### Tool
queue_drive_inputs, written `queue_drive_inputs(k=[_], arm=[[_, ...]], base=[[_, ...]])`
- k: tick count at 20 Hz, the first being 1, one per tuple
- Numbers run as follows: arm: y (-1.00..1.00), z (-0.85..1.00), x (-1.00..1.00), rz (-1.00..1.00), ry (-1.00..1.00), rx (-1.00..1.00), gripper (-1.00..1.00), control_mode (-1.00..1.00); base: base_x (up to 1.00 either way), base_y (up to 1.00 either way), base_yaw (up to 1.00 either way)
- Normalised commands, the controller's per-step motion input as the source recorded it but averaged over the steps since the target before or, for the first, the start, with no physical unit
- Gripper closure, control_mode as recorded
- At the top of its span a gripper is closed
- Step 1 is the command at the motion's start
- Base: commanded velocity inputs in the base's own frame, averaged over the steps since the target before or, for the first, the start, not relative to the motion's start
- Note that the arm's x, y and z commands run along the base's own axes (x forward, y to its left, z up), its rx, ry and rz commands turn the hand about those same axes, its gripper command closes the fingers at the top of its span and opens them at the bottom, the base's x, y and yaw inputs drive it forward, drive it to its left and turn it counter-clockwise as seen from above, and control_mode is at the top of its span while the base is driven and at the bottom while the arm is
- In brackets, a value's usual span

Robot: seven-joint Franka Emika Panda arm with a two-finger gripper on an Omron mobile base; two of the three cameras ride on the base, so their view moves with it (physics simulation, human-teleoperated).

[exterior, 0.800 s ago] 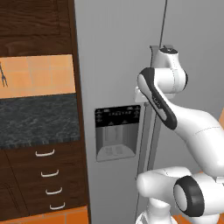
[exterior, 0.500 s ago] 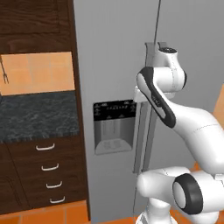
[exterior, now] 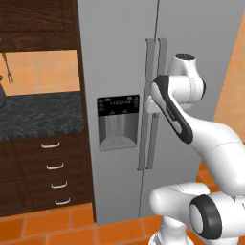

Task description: Take the strawberry from the fridge and place it on top of the pancake, located on the dining counter.

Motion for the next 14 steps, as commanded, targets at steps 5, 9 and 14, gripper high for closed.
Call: queue_drive_inputs(k=[5,9,14], arm=[[0.00,0.00,0.00,0.00,0.00,0.00,-1.00,1.00],[0.00,0.00,0.00,0.00,0.00,0.00,-1.00,1.00],[0.00,0.00,0.00,0.00,0.00,0.00,-1.00,1.00]], base=[[-0.10,-0.54,0.00],[0.00,-0.48,0.00],[-0.05,0.10,0.00]])
